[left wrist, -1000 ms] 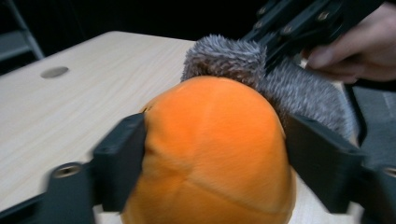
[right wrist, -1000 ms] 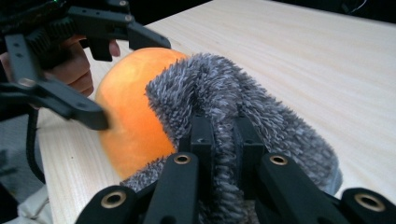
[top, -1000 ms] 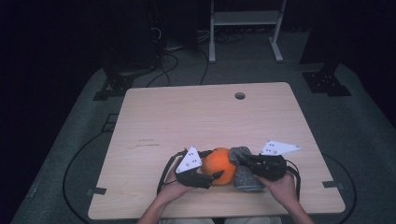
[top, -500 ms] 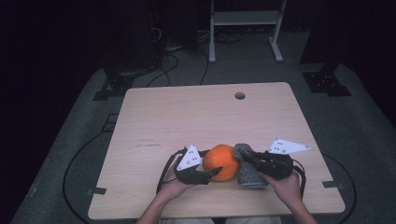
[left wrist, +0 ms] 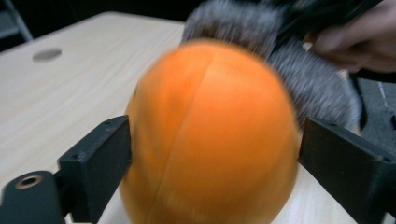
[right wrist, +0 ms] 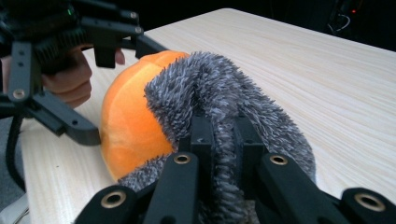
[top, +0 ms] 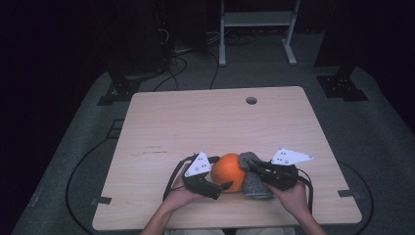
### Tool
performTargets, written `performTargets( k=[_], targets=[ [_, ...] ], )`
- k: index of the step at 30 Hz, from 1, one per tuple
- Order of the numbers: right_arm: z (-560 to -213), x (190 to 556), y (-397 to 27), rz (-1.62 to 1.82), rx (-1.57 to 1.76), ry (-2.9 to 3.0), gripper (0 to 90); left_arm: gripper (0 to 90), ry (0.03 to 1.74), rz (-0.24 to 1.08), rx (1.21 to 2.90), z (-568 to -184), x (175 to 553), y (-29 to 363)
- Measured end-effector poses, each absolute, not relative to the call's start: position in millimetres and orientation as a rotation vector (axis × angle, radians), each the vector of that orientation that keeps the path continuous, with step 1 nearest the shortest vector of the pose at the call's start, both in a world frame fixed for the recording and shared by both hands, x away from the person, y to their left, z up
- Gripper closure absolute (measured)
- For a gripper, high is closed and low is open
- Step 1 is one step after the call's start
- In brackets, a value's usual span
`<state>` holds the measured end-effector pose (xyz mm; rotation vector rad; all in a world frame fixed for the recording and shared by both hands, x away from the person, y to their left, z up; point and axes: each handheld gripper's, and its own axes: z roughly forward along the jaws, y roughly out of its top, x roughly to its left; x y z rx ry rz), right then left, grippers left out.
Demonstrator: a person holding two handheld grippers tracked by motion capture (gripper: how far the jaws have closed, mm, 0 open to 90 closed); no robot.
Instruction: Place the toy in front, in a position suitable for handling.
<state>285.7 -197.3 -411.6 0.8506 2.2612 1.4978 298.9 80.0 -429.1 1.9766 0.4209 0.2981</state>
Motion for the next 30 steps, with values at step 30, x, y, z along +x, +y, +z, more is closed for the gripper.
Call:
performTargets(
  k=[30],
  targets=[
    [-393, 260, -168, 1.394, 0.607, 2.282, 81.0, 27.1, 0.419, 0.384, 1.999, -426, 290, 71]
  ],
)
